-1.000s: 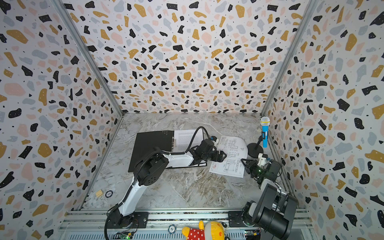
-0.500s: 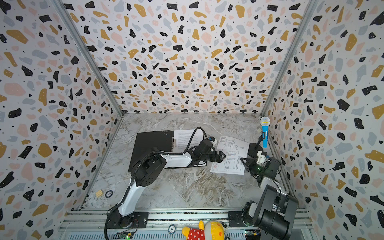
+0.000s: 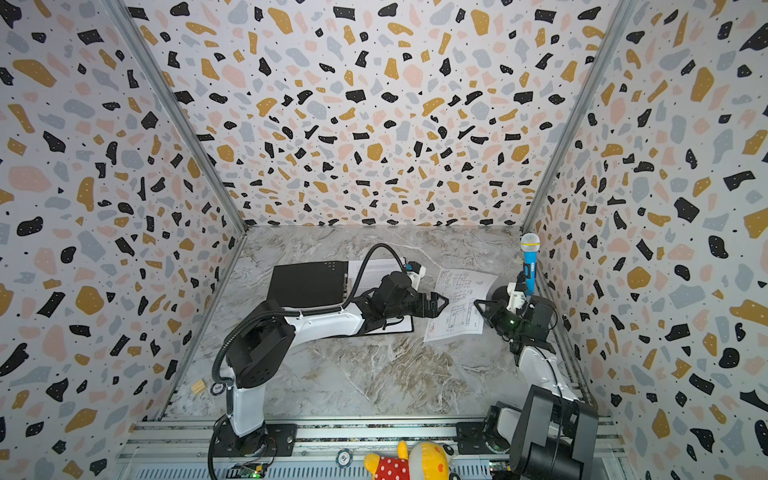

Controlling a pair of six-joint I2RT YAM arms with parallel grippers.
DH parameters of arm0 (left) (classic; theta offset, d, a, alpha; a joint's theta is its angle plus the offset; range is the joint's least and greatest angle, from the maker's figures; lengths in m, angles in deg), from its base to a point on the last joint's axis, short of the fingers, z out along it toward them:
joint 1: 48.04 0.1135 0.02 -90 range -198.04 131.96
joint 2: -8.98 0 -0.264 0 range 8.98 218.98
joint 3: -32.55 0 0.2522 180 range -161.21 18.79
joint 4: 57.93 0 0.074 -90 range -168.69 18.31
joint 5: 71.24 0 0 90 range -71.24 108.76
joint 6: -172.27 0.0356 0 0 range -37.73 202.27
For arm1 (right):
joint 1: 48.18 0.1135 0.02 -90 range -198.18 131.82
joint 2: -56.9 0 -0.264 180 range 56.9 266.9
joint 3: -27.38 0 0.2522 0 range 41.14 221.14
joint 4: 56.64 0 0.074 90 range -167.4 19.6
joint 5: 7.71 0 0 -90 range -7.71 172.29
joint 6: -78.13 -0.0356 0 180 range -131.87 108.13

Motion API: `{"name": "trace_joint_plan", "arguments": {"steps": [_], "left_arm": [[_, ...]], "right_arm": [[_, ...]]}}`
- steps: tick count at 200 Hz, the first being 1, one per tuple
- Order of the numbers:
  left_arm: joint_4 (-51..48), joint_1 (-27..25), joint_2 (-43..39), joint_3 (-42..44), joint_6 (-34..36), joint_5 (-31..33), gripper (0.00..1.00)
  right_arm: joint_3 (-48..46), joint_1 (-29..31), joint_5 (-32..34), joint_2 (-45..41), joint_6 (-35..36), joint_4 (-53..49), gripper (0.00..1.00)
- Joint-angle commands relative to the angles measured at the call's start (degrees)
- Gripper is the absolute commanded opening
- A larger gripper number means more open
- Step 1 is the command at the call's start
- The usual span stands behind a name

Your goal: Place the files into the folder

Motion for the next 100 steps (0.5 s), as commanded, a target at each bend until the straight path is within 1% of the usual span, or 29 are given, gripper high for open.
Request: {"name": "trace_joint_plan", "arguments": {"steps": [1,14,26,46,71,100], "left_arm": [[6.18,0.4,-5.56,6.27,-0.7,3.84,1.0],[10.06,0.51,-9.28,11.71,-1.63,6.4,1.0],[10.95,0.93,-11.86,15.0,-1.85,7.98,1.0],[11.14,2.73,-14.99,19.18,-2.73,7.81,1.0],[15.89,5.36,-21.44,26.96,-4.71,9.65,1.0],[12.56,8.58,-30.33,32.77,-4.12,14.72,0.99]], "right_arm": [[5.79,4.67,3.72,0.41,-1.25,-0.25,0.0],[9.43,8.56,5.73,2.45,-1.1,-0.76,0.0],[12.75,11.87,7.25,4.88,-1.01,-1.12,0.0],[18.67,17.54,9.47,9.33,-0.95,-1.34,0.0],[27.83,24.76,11.83,15.57,0.1,-3.01,0.0],[39.81,30.56,10.39,22.93,0.96,-5.16,0.0]]}}
